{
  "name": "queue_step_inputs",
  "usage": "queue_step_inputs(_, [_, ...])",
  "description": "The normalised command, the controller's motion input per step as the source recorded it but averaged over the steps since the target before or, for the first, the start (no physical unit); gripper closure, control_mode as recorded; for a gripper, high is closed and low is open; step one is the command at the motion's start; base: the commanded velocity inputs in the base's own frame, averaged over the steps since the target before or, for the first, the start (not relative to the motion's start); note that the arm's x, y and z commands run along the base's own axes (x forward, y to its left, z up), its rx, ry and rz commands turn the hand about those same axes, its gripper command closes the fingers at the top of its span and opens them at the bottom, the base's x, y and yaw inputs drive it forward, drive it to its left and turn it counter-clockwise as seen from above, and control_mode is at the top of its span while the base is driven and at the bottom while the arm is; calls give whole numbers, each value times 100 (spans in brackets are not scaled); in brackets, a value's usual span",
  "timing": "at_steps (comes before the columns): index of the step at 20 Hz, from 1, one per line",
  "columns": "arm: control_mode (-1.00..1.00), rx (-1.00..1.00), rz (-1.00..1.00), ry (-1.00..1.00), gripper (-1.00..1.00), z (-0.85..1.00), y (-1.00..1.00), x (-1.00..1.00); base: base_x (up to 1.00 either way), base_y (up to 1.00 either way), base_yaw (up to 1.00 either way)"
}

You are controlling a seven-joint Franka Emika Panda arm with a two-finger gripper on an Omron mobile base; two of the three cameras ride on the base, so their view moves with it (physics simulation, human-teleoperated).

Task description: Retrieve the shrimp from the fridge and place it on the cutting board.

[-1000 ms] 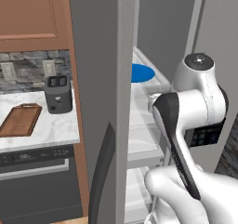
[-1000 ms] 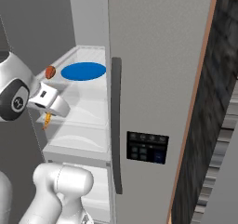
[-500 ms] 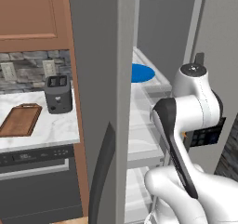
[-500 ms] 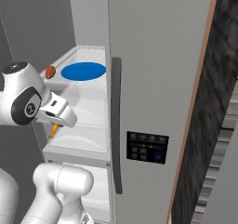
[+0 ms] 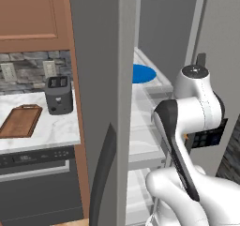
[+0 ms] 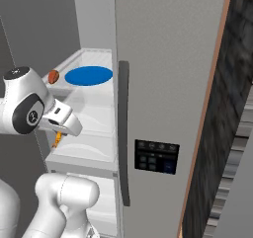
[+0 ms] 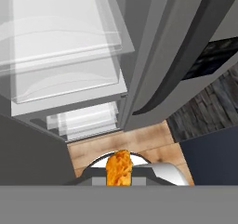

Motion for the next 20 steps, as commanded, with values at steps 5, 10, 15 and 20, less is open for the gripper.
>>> queue_step_inputs(5, [-100,0,0,0,100,0,0,0,0,0,0])
queue_step_inputs(10, [100,0,0,0,100,-2,0,-1,-5,0,0])
queue_step_inputs(15, [100,0,0,0,100,0,0,0,-28,0,0])
queue_step_inputs(20, [100,0,0,0,100,0,0,0,-45,0,0])
